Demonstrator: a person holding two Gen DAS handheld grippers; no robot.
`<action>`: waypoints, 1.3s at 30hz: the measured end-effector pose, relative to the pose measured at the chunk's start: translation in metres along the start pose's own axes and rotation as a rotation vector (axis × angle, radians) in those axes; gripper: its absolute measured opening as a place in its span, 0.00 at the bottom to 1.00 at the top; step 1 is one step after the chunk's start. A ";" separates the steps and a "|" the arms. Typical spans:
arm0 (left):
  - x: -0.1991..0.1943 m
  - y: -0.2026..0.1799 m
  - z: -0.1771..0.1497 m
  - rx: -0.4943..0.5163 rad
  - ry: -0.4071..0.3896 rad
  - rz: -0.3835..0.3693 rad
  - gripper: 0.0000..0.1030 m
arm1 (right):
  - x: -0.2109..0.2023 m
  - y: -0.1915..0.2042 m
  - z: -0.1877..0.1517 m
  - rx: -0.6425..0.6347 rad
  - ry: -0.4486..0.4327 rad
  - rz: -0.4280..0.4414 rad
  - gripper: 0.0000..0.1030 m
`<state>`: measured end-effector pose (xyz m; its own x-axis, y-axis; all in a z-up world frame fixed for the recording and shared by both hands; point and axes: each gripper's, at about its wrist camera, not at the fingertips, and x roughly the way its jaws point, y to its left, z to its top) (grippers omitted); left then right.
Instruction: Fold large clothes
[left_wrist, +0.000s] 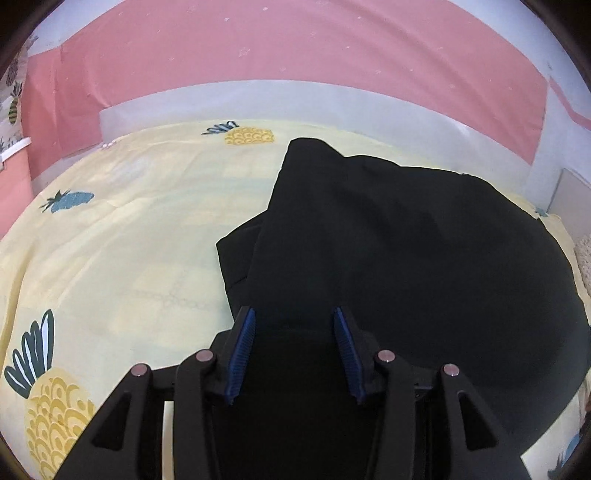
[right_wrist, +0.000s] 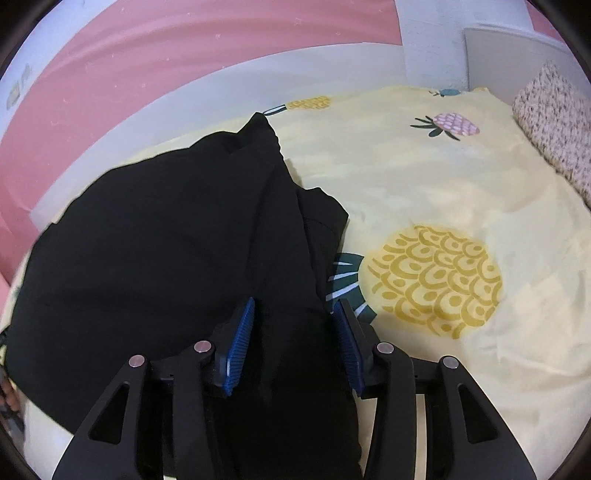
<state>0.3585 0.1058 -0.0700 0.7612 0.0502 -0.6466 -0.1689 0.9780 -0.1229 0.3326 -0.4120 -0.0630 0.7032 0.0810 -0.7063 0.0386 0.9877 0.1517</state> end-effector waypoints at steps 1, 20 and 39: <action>0.001 0.000 0.003 -0.005 0.011 0.001 0.47 | 0.000 0.002 0.001 -0.006 0.008 -0.009 0.43; -0.110 0.034 -0.093 -0.207 0.137 -0.190 0.55 | -0.079 -0.057 -0.108 0.435 0.141 0.393 0.72; -0.040 0.038 -0.063 -0.430 0.112 -0.297 0.84 | -0.013 -0.049 -0.051 0.561 0.087 0.458 0.79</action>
<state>0.2817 0.1285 -0.0965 0.7475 -0.2615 -0.6106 -0.2154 0.7741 -0.5953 0.2849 -0.4547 -0.0966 0.6777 0.5035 -0.5359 0.1283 0.6367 0.7604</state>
